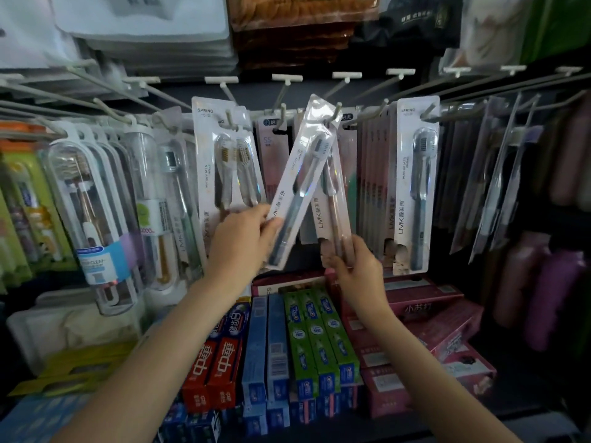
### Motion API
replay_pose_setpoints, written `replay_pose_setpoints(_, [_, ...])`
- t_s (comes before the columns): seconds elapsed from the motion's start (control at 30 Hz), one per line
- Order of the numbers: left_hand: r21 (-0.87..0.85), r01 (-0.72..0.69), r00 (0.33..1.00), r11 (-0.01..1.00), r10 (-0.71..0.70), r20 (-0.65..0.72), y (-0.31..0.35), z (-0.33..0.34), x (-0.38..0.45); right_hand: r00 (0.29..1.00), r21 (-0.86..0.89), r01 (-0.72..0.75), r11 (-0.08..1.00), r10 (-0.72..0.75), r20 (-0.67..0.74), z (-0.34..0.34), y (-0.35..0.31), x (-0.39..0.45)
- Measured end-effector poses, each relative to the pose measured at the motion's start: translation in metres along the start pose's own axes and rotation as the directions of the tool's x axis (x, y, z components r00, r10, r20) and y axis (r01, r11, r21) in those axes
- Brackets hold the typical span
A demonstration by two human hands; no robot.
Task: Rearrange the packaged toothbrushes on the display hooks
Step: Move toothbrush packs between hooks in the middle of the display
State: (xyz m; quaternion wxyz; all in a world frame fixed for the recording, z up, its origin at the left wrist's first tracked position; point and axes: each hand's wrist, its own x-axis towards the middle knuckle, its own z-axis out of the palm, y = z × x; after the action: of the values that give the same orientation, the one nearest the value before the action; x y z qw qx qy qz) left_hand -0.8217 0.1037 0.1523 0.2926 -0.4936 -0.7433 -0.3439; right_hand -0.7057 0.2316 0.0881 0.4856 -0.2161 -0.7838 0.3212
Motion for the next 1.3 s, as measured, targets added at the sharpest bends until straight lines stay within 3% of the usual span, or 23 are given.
replay_pose_setpoints(0.1, [0.07,-0.012,0.994,0.997,0.005,0.106,0.011,0.011,-0.009,0.999,-0.005,-0.03,1.0,0.03,0.045,-0.007,0.003,0.006])
replay_pose_setpoints(0.3, [-0.021,0.036,0.984,0.999,-0.032,0.175,0.012,0.021,-0.025,0.959,-0.006,-0.074,0.997,0.073,0.275,-0.014,-0.004,0.009])
replay_pose_setpoints(0.43, [-0.118,0.138,0.967,0.983,-0.108,0.231,0.009,0.023,-0.024,0.951,0.069,-0.088,0.994,0.064,0.302,-0.005,-0.01,0.009])
replay_pose_setpoints(0.5, [-0.138,0.168,0.956,0.976,-0.127,0.265,0.012,0.027,-0.021,0.962,0.027,-0.066,0.997,0.056,0.268,0.0,-0.012,0.011])
replay_pose_setpoints(0.67, [-0.25,0.268,0.947,0.93,-0.208,0.243,0.033,0.04,-0.001,0.991,-0.041,-0.137,0.99,0.137,0.008,-0.003,-0.016,0.044])
replay_pose_setpoints(1.0, [-0.456,0.398,0.918,0.797,-0.349,0.191,0.048,0.059,0.031,0.946,0.045,-0.324,0.945,0.322,0.045,0.01,0.006,0.088])
replay_pose_setpoints(1.13, [-0.454,0.356,0.931,0.817,-0.352,0.095,0.044,0.058,0.028,0.976,0.058,-0.213,0.975,0.215,-0.023,0.016,0.001,0.057])
replay_pose_setpoints(1.23, [-0.373,0.309,0.947,0.875,-0.319,0.037,0.04,0.056,0.026,0.995,-0.08,-0.071,0.994,0.065,-0.076,0.027,-0.007,0.029])
replay_pose_setpoints(1.3, [-0.32,0.295,0.95,0.9,-0.312,-0.001,0.033,0.055,0.028,0.997,-0.162,-0.055,0.985,0.047,-0.056,0.04,-0.012,0.021])
